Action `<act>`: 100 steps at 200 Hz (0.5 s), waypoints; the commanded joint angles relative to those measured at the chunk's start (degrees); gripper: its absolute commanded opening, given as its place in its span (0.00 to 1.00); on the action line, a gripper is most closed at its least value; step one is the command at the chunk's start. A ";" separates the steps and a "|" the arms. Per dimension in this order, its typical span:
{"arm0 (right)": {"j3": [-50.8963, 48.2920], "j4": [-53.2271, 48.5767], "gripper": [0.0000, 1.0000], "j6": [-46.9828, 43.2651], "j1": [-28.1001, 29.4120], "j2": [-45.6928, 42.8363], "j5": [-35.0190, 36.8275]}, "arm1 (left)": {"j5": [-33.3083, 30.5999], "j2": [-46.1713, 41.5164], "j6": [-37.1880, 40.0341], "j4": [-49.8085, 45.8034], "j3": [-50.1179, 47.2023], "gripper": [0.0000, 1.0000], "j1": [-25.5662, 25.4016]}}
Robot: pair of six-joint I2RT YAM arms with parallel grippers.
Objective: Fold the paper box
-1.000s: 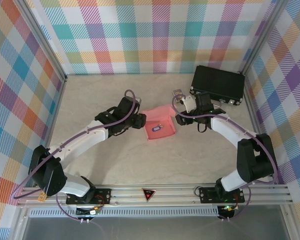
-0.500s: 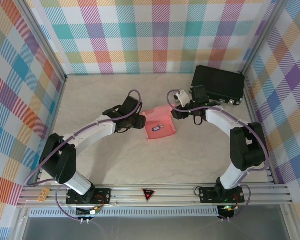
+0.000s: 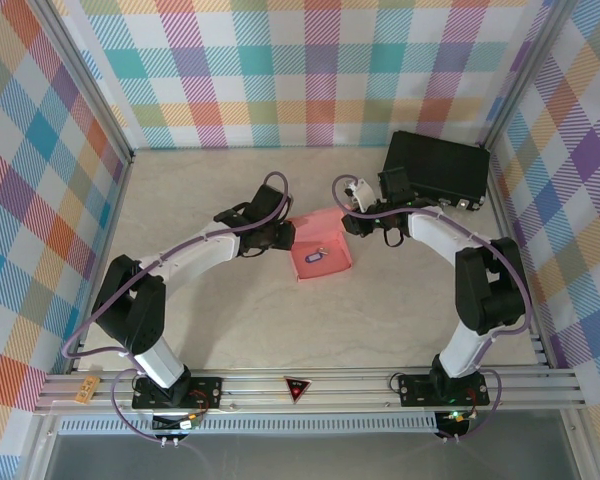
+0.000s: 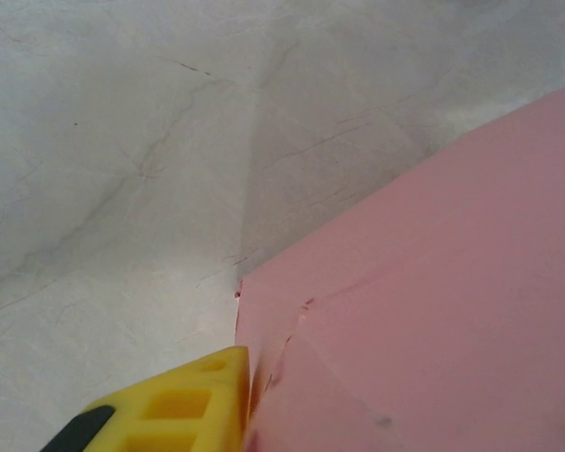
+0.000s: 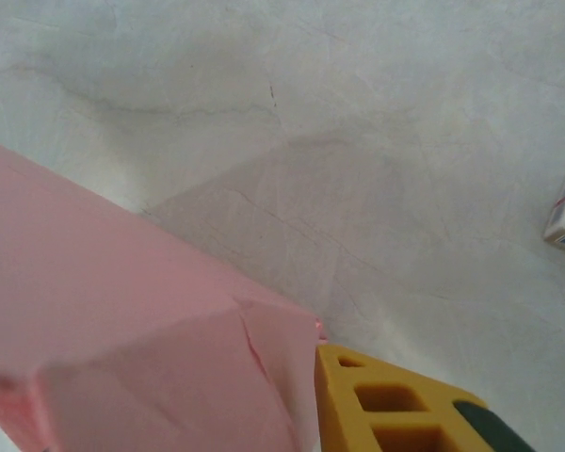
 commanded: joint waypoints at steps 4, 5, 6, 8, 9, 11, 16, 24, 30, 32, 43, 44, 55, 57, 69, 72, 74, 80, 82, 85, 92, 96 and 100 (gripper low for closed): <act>2.31 -1.85 0.22 1.32 0.44 0.51 -3.17 | 1.47 0.02 -0.14 0.21 1.81 0.20 0.36; 2.32 -1.81 0.21 1.34 0.47 0.52 -3.20 | 1.54 0.02 -0.16 0.19 1.81 0.20 0.35; 2.32 -1.84 0.21 1.43 0.49 0.57 -3.21 | 1.58 0.03 -0.16 0.18 1.81 0.20 0.35; 2.32 -1.90 0.21 1.51 0.54 0.52 -3.22 | 1.68 0.03 -0.17 0.24 1.81 0.20 0.35; 2.37 -1.88 0.21 1.56 0.52 0.57 -3.27 | 1.70 0.03 -0.17 0.21 1.81 0.20 0.35; 2.40 -1.93 0.20 1.67 0.57 0.61 -3.30 | 1.77 0.03 -0.28 0.27 1.79 0.19 0.35; 2.41 -1.93 0.19 1.96 0.67 0.60 -3.38 | 1.83 0.03 -0.41 0.31 1.78 0.19 0.37; 2.56 -2.14 0.18 2.37 0.76 0.76 -3.46 | 2.10 0.16 -0.65 0.26 1.68 0.18 0.35; 2.65 -2.27 0.18 2.64 0.81 0.84 -3.48 | 2.38 0.21 -0.77 0.40 1.64 0.18 0.35; 2.67 -2.36 0.18 2.75 0.84 0.94 -3.42 | 2.45 0.23 -0.83 0.38 1.70 0.17 0.35; 2.81 -2.60 0.17 3.28 1.01 1.12 -3.52 | 2.95 0.29 -1.04 0.50 1.57 0.17 0.35; 2.83 -2.67 0.17 3.33 1.02 1.09 -3.54 | 2.99 0.29 -1.09 0.51 1.56 0.17 0.35; 2.94 -2.94 0.16 3.66 1.12 1.32 -3.82 | 3.44 0.33 -1.22 0.78 1.39 0.16 0.36; 3.00 -2.97 0.16 3.71 1.16 1.39 -3.83 | 3.46 0.35 -1.18 0.79 1.44 0.16 0.40; 3.03 -3.05 0.16 4.06 1.42 1.48 -3.85 | 3.63 0.47 -1.31 0.79 1.48 0.16 0.35; 3.03 -3.14 0.15 4.08 1.48 1.50 -3.89 | 3.64 0.43 -1.32 0.79 1.46 0.15 0.35; 2.96 -3.19 0.15 4.08 1.54 1.50 -3.87 | 3.64 0.44 -1.32 0.74 1.53 0.15 0.35; 2.94 -3.26 0.15 4.14 1.68 1.50 -3.86 | 3.82 0.44 -1.39 0.80 1.41 0.15 0.35; 2.94 -3.27 0.15 4.23 1.72 1.50 -3.84 | 3.89 0.42 -1.44 0.86 1.32 0.15 0.40; 2.87 -3.24 0.15 4.32 1.81 1.50 -3.83 | 3.97 0.48 -1.41 0.87 1.37 0.15 0.40; 2.77 -3.25 0.14 4.64 1.99 1.53 -3.62 | 4.28 0.54 -1.62 1.09 1.21 0.15 0.36; 2.76 -3.29 0.14 4.76 2.08 1.52 -3.58 | 4.64 0.63 -1.60 1.13 1.20 0.15 0.35; 2.68 -3.23 0.14 4.93 2.17 1.58 -3.57 | 5.21 0.64 -1.63 1.21 1.15 0.15 0.35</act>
